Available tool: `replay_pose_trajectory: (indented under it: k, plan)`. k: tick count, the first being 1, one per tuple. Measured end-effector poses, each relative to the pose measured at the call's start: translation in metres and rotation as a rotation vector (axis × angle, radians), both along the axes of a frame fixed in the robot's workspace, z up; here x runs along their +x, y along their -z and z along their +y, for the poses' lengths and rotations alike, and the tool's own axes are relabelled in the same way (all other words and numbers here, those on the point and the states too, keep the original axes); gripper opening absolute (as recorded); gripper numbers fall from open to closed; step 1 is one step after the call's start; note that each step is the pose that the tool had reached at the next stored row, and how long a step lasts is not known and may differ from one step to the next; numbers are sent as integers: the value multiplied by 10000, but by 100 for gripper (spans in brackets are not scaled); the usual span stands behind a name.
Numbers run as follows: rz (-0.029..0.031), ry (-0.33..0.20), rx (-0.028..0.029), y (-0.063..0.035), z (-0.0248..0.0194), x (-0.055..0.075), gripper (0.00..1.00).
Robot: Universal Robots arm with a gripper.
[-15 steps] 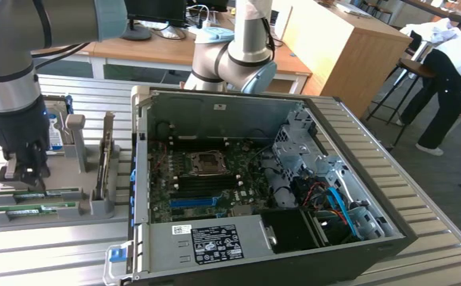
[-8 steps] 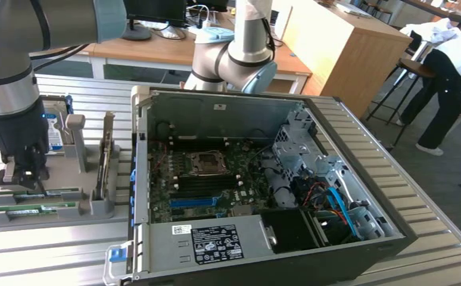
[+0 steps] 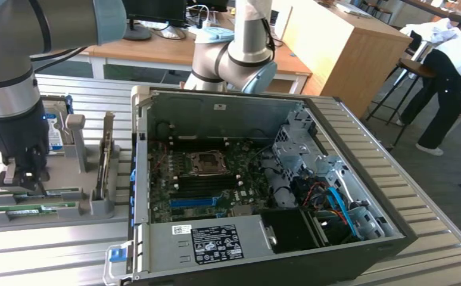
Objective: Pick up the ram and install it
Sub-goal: 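Pick up the ram and move it above insertion slot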
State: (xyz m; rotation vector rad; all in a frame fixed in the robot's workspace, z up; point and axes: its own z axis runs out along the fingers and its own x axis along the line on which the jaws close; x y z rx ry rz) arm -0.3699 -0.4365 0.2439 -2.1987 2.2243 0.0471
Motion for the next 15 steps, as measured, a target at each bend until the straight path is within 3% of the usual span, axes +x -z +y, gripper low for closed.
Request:
replay_pose_trajectory:
  k: [15]
  plan:
    - [0,0,-1,139,0,0,36]
